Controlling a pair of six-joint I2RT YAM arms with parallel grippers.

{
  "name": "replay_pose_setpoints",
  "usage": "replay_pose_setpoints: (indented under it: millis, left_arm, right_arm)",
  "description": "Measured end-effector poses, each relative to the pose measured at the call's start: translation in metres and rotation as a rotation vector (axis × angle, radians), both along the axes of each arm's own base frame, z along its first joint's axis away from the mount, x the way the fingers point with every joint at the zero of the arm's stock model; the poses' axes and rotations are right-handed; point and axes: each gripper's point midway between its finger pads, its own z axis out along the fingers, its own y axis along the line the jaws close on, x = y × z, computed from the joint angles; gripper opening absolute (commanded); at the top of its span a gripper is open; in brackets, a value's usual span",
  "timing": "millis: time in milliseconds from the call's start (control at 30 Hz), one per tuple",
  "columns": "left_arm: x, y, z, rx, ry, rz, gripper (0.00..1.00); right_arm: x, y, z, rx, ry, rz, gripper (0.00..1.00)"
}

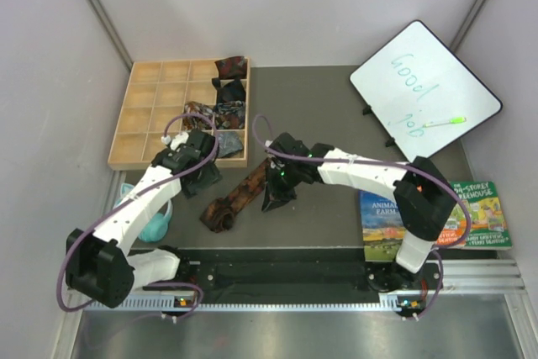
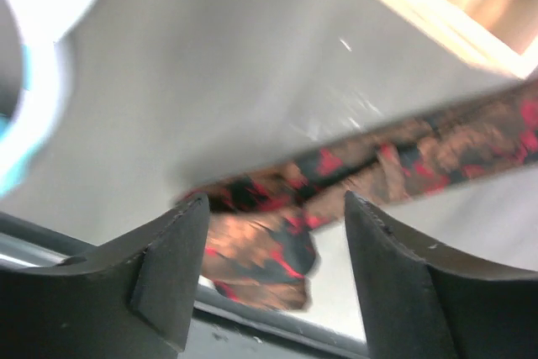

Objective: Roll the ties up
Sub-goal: Roll the tie at the center of the board.

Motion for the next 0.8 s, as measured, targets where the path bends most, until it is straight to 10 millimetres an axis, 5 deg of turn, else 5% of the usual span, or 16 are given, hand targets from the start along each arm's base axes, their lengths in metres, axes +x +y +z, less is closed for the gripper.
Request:
replay_pose_setpoints:
  millis: [133, 300, 633, 800]
  left_arm:
    - [0.003, 0.026, 0.004, 0.069, -0.024, 0.027, 0.46]
    - [-0.003, 0.042, -0.018, 0.106, 0.026, 0.014, 0.37]
    - [-0.005, 0.028, -0.056, 0.030, 0.073, -0.039, 0.34]
    - [-0.011, 0.027, -0.068, 0.014, 0.093, -0.039, 0.34]
  right_arm:
    - [-0.033, 0.026, 0.004, 0.022, -0.075, 0.082, 0.00]
    - [-0.062, 0.044, -0.001, 0.010, -0.196, 0.180, 0.00]
    - [-0.058, 0.071, -0.034, 0.005, -0.290, 0.231, 0.00]
    - [-0.048, 0.108, -0.050, 0.033, -0.272, 0.234, 0.00]
